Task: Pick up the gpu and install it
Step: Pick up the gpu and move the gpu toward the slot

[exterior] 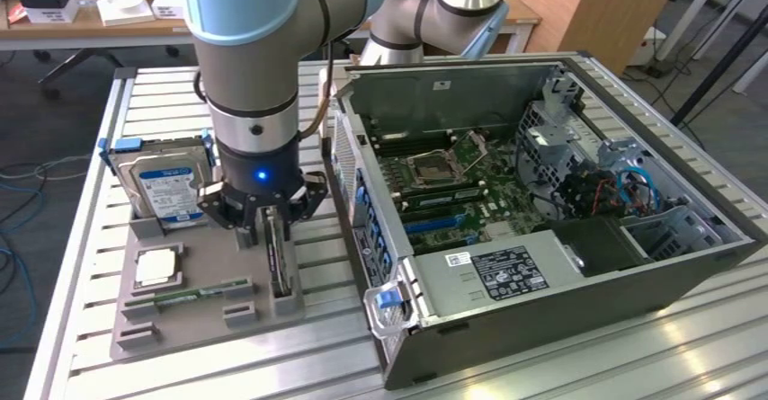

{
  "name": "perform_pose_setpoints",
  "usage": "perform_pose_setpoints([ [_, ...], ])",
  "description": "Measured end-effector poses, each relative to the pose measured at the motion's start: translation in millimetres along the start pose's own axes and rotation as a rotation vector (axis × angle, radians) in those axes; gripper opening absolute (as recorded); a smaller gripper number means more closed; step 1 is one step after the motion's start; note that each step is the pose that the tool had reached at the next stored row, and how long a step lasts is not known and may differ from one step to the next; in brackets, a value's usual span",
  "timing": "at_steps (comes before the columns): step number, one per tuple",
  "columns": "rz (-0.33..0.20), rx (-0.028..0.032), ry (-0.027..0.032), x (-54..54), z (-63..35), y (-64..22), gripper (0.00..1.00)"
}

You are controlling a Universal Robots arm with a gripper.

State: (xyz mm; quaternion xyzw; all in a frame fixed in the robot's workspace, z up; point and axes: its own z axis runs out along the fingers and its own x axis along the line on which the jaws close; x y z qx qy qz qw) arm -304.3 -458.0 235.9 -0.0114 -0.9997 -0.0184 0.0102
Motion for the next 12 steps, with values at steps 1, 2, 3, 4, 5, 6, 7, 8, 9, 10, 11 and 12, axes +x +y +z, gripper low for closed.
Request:
perform_pose_setpoints([
  [1,0.000,0.0000,0.0000,0.1,0.0,-0.3,0.44],
  [2,0.000,0.0001,0.0001,0.2,-0.1,-0.6,0.44],
  [3,0.000,0.0001,0.0000,0.2,-0.1,-1.0,0.44],
  [4,0.000,0.0001,0.0001,0.2,-0.1,-1.3,0.44],
  [5,0.000,0.0001,0.0001,0.1,-0.1,-1.3,0.44],
  [6,0.000,0.0001,0.0001,0.2,-0.1,-1.3,0.44],
  [7,0.000,0.0001,0.0000,0.1,-0.1,-1.3,0.44],
  [8,0.000,0.0001,0.0000,0.1,-0.1,-1.4,0.44],
  [9,0.000,0.0001,0.0001,0.1,-0.1,-1.4,0.44],
  [10,0.000,0.0001,0.0000,0.1,-0.1,-1.4,0.44],
  [11,0.000,0.0001,0.0001,0.1,-0.1,-1.4,0.44],
  [12,0.000,0.0001,0.0001,0.1,-0.1,-1.4,0.44],
])
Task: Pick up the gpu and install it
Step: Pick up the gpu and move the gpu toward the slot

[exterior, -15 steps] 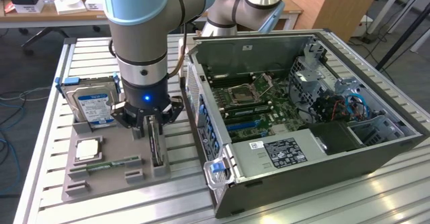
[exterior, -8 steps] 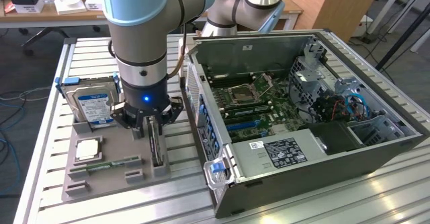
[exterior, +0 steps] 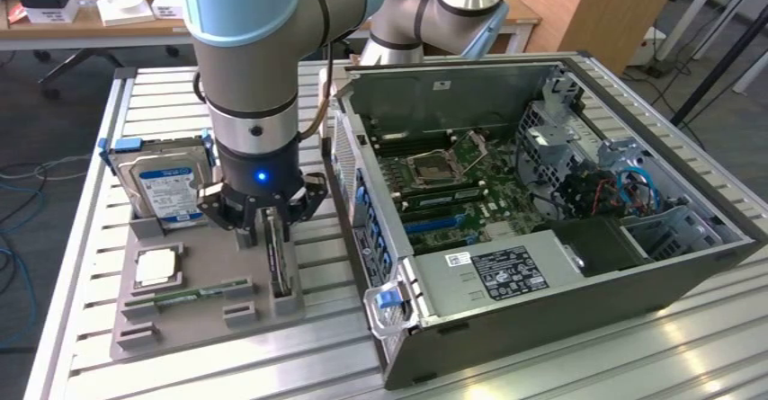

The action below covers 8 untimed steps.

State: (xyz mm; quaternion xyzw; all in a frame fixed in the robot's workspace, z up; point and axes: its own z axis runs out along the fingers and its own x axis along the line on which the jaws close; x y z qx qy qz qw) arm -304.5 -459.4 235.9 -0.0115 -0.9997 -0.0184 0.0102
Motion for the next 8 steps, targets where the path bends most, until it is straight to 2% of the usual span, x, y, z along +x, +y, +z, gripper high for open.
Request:
perform_pose_setpoints([
  [2,0.000,0.0000,0.0000,0.0,0.0,0.0,0.43],
  [3,0.000,0.0000,-0.0001,0.0,0.0,0.0,0.36],
  [8,0.000,0.0000,0.0000,0.0,0.0,0.0,0.36],
])
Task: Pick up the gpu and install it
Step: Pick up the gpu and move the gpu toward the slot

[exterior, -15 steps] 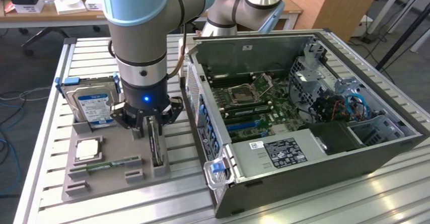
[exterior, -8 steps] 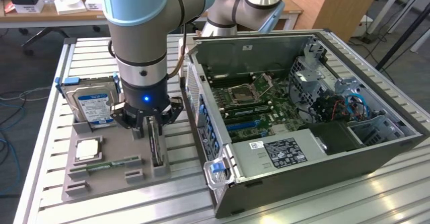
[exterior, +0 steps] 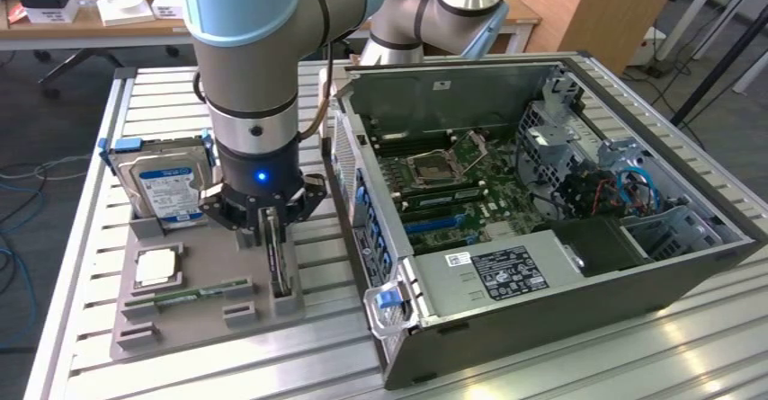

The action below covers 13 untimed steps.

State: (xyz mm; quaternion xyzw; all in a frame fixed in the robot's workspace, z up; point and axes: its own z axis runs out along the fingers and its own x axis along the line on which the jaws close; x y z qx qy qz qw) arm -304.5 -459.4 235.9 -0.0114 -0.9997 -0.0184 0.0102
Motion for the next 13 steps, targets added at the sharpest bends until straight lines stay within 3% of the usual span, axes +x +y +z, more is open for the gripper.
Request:
perform_pose_setpoints([
  [10,0.000,0.0001,-0.0001,0.0,0.0,0.0,0.35],
  [11,0.000,-0.0001,0.0001,0.0,0.0,0.0,0.28],
  [13,0.000,0.0000,0.0001,0.0,0.0,0.0,0.26],
])
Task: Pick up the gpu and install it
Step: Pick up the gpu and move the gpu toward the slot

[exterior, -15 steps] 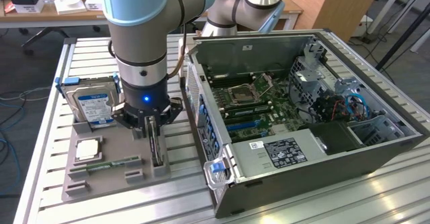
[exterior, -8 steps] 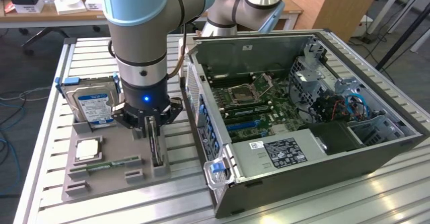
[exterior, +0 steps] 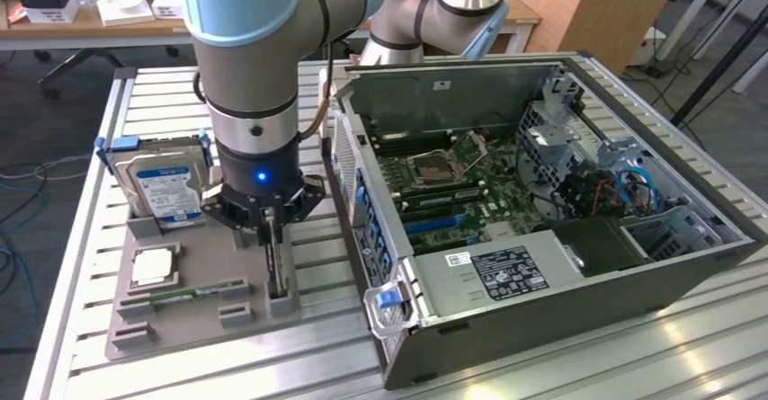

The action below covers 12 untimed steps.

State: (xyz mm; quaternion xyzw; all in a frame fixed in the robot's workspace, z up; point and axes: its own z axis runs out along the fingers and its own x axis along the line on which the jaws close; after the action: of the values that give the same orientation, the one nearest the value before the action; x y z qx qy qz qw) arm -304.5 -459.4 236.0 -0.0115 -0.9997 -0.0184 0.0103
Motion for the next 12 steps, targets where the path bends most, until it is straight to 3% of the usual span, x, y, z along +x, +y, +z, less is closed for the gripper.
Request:
perform_pose_setpoints([
  [12,0.000,0.0000,-0.0001,0.0,0.0,0.0,0.26],
])
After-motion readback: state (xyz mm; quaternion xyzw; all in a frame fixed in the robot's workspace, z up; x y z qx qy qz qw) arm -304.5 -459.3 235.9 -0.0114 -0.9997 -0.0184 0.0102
